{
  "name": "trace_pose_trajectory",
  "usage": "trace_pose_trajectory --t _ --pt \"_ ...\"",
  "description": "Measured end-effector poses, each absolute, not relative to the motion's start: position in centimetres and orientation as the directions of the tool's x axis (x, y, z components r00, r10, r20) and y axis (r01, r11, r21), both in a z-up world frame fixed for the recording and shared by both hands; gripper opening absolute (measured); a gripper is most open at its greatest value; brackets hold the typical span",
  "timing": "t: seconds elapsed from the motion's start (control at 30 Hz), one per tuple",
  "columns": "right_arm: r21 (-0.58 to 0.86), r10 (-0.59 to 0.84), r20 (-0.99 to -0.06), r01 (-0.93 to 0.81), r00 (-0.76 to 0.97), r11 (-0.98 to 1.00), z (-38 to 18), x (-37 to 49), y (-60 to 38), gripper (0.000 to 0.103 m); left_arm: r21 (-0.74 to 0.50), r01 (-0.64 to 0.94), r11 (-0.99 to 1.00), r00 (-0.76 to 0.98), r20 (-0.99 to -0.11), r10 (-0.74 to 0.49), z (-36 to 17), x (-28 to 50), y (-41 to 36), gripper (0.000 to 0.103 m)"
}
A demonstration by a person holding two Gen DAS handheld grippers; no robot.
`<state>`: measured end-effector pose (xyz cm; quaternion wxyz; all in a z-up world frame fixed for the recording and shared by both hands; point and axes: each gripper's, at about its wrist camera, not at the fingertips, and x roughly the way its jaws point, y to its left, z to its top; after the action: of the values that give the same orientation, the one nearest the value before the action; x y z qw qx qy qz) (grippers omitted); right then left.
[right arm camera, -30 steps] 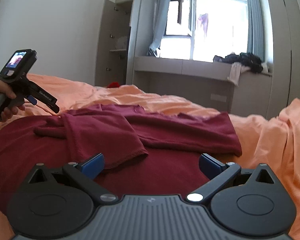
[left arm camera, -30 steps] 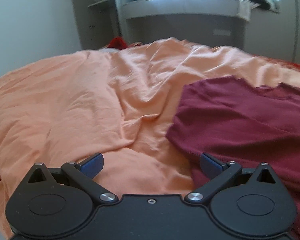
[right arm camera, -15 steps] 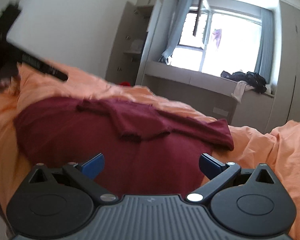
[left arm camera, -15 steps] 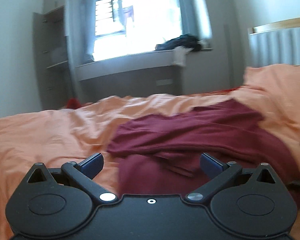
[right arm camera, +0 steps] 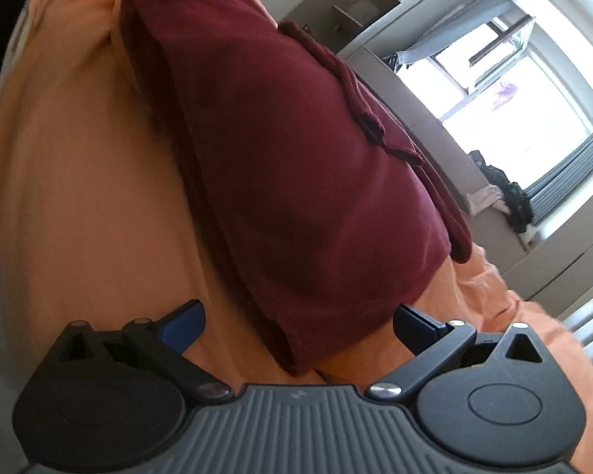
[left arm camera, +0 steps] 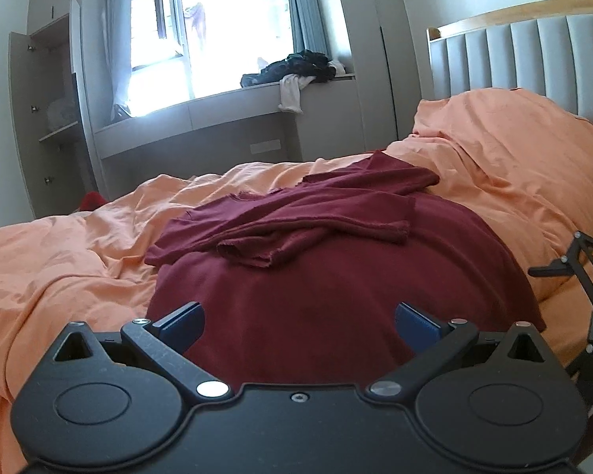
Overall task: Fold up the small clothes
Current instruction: 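Grasp the sweater side edge with the left gripper while the right gripper grasps the other side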
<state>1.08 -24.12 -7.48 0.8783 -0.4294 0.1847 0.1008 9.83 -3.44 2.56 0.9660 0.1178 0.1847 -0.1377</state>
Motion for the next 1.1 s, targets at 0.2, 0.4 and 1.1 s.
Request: trace_pose_trajectory --t 0.2,0.4,1.1 --pt "-0.803 -0.082 -0.297 -0.202 0.951 0.56 -7.7 1.9 -24.0 0.103 0.19 0.311 0.931 0.884 -0.417 -0.21 1.8 9.5 -3.6 0.103" --pt "-0.826 -0.022 -0.271 -0.22 0.962 0.519 -7.7 1.2 -23.7 0.075 0.212 0.316 0.925 0.885 -0.418 -0.206 1.0 8.9 -3.9 0.103" --pt "-0.418 0.229 -0.173 -0.283 0.958 0.864 1.0 0.9 -29.6 0.009 0.501 0.345 0.794 0.922 -0.34 -0.186 -3.9 6.4 -11.7 0.103"
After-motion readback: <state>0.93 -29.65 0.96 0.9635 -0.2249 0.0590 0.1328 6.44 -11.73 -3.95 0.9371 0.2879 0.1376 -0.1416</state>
